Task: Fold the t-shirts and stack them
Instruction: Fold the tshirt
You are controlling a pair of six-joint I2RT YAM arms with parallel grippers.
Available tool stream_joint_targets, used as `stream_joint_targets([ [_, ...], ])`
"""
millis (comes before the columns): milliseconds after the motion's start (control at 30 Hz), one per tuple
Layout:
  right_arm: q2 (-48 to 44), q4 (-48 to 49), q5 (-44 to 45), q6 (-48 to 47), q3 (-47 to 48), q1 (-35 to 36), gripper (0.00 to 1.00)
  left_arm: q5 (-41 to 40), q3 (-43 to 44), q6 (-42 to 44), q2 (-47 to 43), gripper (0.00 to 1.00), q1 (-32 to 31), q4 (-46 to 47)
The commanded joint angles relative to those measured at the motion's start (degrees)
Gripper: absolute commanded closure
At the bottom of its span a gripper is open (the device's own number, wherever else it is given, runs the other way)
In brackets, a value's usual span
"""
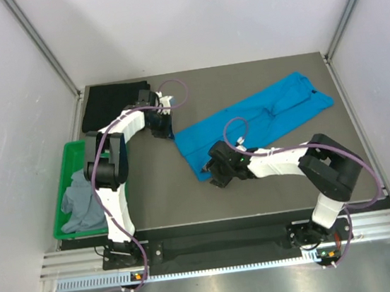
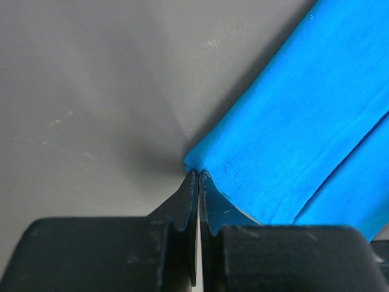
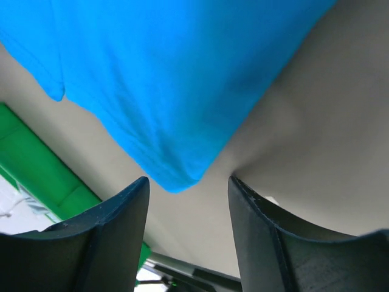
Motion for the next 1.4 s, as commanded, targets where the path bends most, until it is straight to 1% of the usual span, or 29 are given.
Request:
stream_joint_targets([
  [0,1.97,2.3,2.94,5.5,3.5,2.21,0.46,-1.35,0.14,-0.44,-1.31,1.0,0.25,-0.83],
  [200,3.64,0.63,4.88,7.7,4.65,3.88,0.48,-1.78,0.32,-0.79,-1.14,1.0,0.25,-1.01],
  [300,3.64,-0.34,6.2,8.75,4.38,4.15,0.51,-2.31,0.23,-0.88,-1.31,1.0,0.25,-1.27],
  [500,5.66,1.24,6.02,8.93,5.0,4.32,0.59,-1.96,0.23,-1.32,-1.23,1.0,0.25,-1.19],
  [600,6.1,3.52,5.85,8.84,3.69,4.24,0.82,-2.05,0.32,-1.58,-1.14,1.0,0.25,-1.62],
  [633,6.19,4.4,5.33,8.32,3.33,4.33,0.95,-1.44,0.4,-1.93,-1.31,1.0,0.25,-1.54],
  [667,6.28,5.54,5.23,7.71,3.24,4.24,0.99,-0.91,0.32,-2.11,-1.4,1.0,0.25,-1.36],
  [733,6.02,5.73,5.67,5.95,2.98,4.06,1.0,-0.03,-0.21,-2.11,-1.92,1.0,0.25,-0.84],
  [800,5.23,5.29,5.85,2.61,2.45,3.97,1.0,1.72,-1.52,-4.39,-2.37,1.0,0.34,0.04],
  [833,3.92,4.59,5.93,-0.01,2.36,3.8,1.0,2.34,-1.88,-5.87,-2.71,1.0,0.34,0.05],
  [867,3.04,2.06,6.02,-1.51,2.27,3.71,1.0,4.61,-2.32,-7.02,-3.15,1.0,0.34,-0.04],
  [933,-0.3,-1.46,6.9,-6.24,1.92,3.54,1.0,8.13,-4.94,-10.87,-5.34,1.0,0.34,0.66],
  [967,-1.62,-5.14,7.25,-7.75,1.57,3.54,1.0,9.1,-6.61,-12.64,-6.57,1.0,-0.01,1.44],
  [1000,-3.29,-6.65,7.6,-9.07,0.79,3.45,1.0,9.89,-10.89,-14.39,-8.15,1.0,-0.27,2.5],
  [1033,-6.7,-8.15,8.3,-11.78,-1.4,3.45,1.0,10.16,-13.37,-18.41,-11.3,1.0,-0.63,5.38],
  [1067,-8.47,-11.03,8.57,-13.03,-2.72,3.45,1.0,11.47,-16.35,-20.02,-13.07,1.0,-1.06,7.23],
  [1100,-10.31,-12.63,8.75,-14.43,-5.52,3.53,1.0,13.31,-22.04,-21.69,-14.74,1.0,-1.24,9.34],
  [1133,-13.9,-14.3,9.01,-16.36,-7.03,3.54,1.0,13.07,-24.44,-25.8,-17.98,1.0,-1.5,11.01],
  [1200,-17.87,-18.96,8.84,-17.69,-10.37,3.54,1.0,12.63,-30.58,-29.25,-21.42,1.0,-3.96,12.34],
  [1233,-22.24,-20.54,7.7,-19.18,-14.13,3.54,1.0,10.8,-32.53,-32.05,-25.18,1.0,-5.62,13.31],
  [1267,-24.55,-21.42,7.0,-19.37,-15.99,3.54,1.0,9.39,-34.38,-33.73,-27.22,1.0,-9.64,14.01],
  [1300,-26.92,-22.13,6.21,-19.89,-19.23,3.45,1.0,8.16,-38.23,-35.92,-29.33,1.0,-11.77,14.98],
  [1333,-31.64,-24.57,4.89,-20.33,-20.48,3.53,1.0,5.71,-40.09,-40.99,-33.26,1.0,-13.88,16.12],
  [1367,-34.13,-26.16,4.45,-20.42,-21.62,3.62,1.0,4.64,-42.03,-43.57,-35.22,1.0,-17.64,18.04],
])
